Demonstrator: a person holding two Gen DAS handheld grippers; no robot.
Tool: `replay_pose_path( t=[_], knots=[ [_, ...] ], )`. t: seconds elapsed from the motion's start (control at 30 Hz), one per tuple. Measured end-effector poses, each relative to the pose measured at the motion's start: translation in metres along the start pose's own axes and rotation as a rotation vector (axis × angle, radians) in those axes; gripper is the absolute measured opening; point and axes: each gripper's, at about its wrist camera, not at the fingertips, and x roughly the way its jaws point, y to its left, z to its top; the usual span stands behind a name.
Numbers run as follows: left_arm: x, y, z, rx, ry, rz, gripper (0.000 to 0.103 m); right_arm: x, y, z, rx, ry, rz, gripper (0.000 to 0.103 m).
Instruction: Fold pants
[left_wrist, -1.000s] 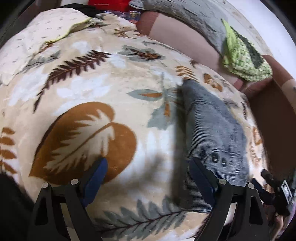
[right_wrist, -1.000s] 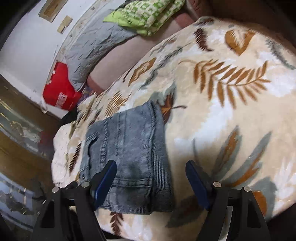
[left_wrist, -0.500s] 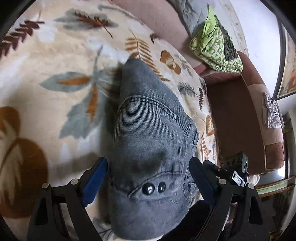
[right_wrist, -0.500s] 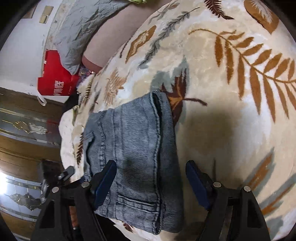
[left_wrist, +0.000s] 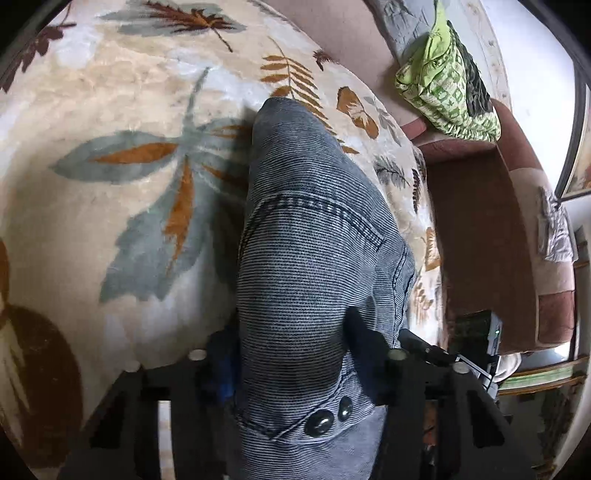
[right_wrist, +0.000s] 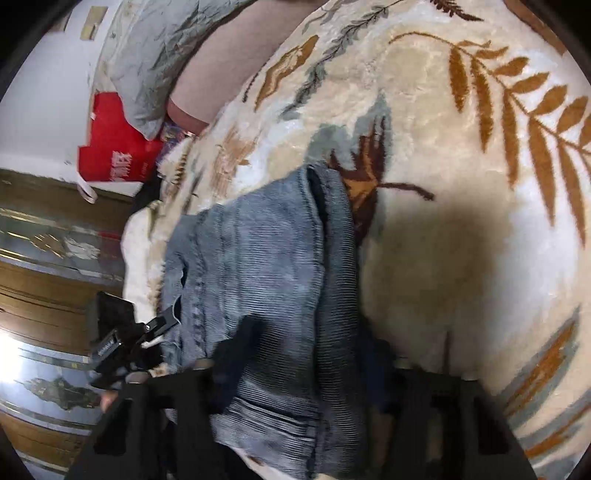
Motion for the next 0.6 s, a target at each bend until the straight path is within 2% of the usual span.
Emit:
replay_pose_path(
  t=[0.07,0.2,0.33,0.4,0.6],
  knots=[
    [-0.002,-0.002,-0.003,0.027,-0.007,0.033,0.039,0.0,0.0,-0.001,-0.01,-0.001,-0.026,0.031],
    [-0.006,-0.022,-0.01,0.116,-0.047,0.127,0.03,-0.001,0.019,-0.005,-0.106,-0.012,-0.092,0.017],
    [-0.014,-0.036,-0.018,0.196,-0.092,0.178,0.023,-0.01,0.035,-0.011,-0.156,-0.048,-0.121,0.014],
    [-0.021,-0.042,-0.021,0.222,-0.113,0.183,0.022,-0.017,0.043,-0.014,-0.171,-0.069,-0.114,0.013],
    [-0.065,-0.068,-0.023,0.318,-0.247,0.198,0.021,-0.036,0.088,-0.015,-0.264,-0.12,-0.086,0.013]
  ],
)
